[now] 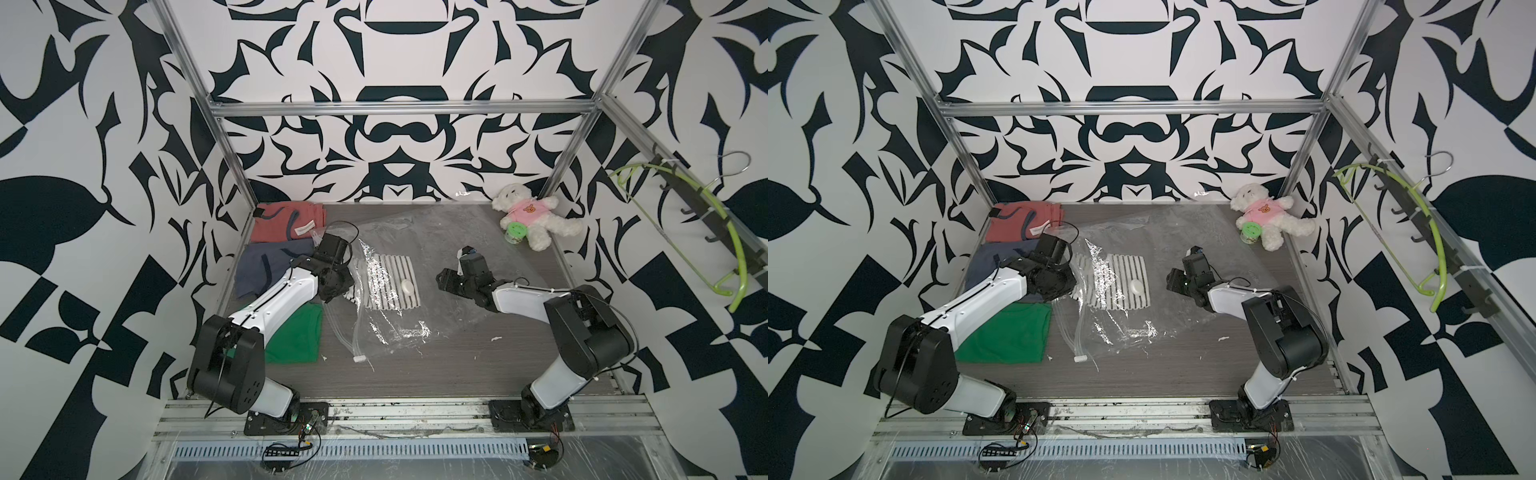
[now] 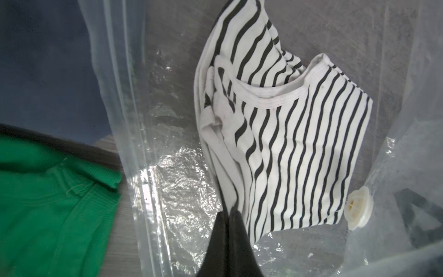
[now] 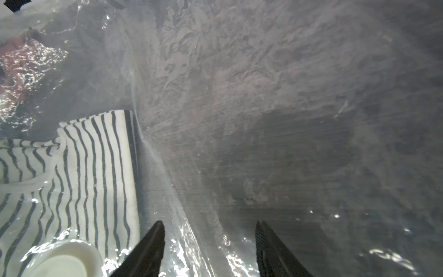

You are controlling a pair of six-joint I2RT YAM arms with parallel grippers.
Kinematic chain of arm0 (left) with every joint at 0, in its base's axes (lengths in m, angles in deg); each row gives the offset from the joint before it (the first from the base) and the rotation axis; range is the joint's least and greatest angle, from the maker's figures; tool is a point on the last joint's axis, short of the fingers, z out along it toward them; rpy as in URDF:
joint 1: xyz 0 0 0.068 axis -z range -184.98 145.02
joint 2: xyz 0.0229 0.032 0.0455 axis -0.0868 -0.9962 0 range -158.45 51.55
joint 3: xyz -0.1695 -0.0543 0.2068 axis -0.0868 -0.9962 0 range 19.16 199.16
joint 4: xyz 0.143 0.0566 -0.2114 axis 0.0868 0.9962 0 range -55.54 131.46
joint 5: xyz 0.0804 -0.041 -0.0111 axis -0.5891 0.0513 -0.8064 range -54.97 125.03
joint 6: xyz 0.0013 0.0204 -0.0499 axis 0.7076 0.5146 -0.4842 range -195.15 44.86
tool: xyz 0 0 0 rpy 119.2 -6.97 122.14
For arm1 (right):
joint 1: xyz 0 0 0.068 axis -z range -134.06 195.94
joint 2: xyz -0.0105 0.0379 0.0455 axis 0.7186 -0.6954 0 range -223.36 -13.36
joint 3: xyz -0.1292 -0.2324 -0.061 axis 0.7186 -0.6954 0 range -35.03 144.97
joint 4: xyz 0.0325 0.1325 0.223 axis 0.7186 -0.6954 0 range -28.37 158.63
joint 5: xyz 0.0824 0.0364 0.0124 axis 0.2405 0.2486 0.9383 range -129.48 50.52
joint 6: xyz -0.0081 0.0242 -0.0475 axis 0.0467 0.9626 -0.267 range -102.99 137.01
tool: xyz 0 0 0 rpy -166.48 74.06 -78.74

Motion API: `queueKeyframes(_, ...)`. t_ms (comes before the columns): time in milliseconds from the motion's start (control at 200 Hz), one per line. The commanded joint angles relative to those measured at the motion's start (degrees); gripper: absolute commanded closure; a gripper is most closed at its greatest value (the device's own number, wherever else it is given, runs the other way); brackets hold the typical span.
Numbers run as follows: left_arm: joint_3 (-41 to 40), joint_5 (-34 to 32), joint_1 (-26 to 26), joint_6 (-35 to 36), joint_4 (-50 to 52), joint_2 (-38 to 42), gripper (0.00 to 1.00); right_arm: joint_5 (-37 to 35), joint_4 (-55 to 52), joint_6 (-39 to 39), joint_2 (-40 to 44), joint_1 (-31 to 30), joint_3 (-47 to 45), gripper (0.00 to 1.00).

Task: Take the tank top out of the vacuum bag
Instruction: Take out the tank top from the vacuum bag.

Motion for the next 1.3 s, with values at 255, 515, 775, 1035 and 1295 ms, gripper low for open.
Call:
queueKeyframes(255, -8.67, -5.20, -2.25, -4.51, 0.15, 4.30, 1.00, -0.17, 2.02, 1.36, -1.51, -0.37, 2.86, 0.38)
queueKeyframes(515, -1.49, -9.23, -3.15, -2.62, 9.09, 7.96, 1.00, -0.34, 1.66, 1.65, -1.68, -0.24, 2.86, 0.38)
queueKeyframes(775, -6.44, -10.56, -5.64, -4.31, 9.21, 9.67, 1.00, -0.84, 1.07, 1.69, -1.15, -0.26, 2.68, 0.38)
queueKeyframes(1035, -7.66, -13.08, -8.96, -3.66, 11.95, 8.66, 1.00, -1.05, -0.02, 1.86, -1.15, -0.28, 3.06, 0.38)
queueKeyframes(1295, -6.67, -14.89, -9.99, -2.94, 11.95, 9.60, 1.00, -1.11, -0.54, 1.90, -1.39, -0.28, 3.29, 0.38)
